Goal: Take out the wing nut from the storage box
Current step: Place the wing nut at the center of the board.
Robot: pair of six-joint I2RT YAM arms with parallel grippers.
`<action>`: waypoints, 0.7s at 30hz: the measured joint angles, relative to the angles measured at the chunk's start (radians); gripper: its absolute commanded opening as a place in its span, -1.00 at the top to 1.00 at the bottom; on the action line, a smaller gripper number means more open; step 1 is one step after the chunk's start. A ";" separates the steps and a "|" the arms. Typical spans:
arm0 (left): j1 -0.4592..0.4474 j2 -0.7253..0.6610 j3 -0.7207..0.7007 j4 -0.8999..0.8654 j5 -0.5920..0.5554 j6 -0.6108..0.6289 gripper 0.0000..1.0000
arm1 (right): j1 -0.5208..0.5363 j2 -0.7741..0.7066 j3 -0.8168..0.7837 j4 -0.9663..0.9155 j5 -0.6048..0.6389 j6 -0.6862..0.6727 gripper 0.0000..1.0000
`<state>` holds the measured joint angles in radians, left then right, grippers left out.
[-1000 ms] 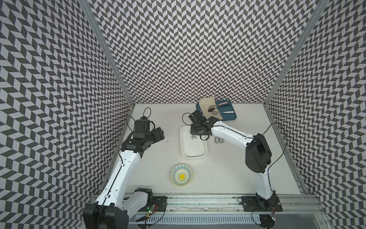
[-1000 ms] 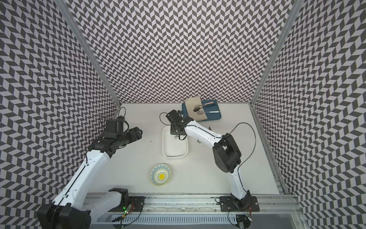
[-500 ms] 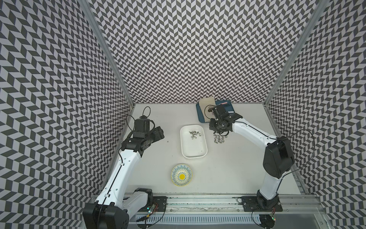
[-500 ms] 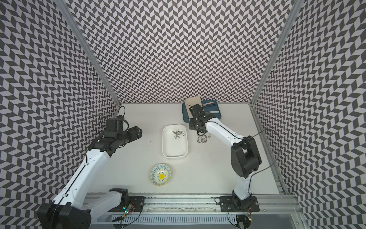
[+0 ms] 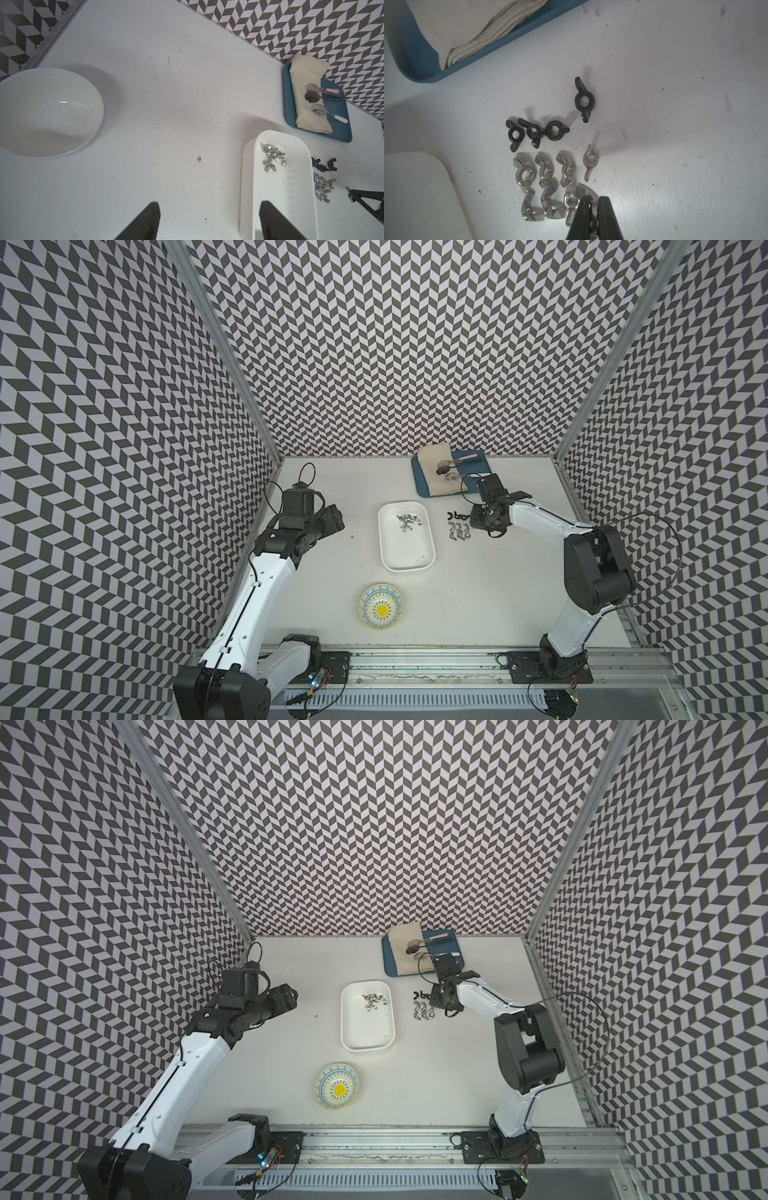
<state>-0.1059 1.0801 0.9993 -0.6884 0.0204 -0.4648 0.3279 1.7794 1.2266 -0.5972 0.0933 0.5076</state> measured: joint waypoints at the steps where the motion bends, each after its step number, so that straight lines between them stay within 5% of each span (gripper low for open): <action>1: 0.000 0.000 0.000 -0.001 0.000 0.000 -0.58 | 0.000 0.000 -0.004 0.004 -0.001 -0.003 1.00; 21: 0.000 0.001 0.000 -0.002 -0.001 -0.002 -0.59 | 0.000 0.001 -0.093 0.043 -0.032 -0.011 1.00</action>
<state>-0.1059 1.0809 0.9993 -0.6903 0.0196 -0.4664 0.3279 1.7802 1.1332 -0.5545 0.0612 0.4961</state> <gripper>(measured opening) 0.792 0.103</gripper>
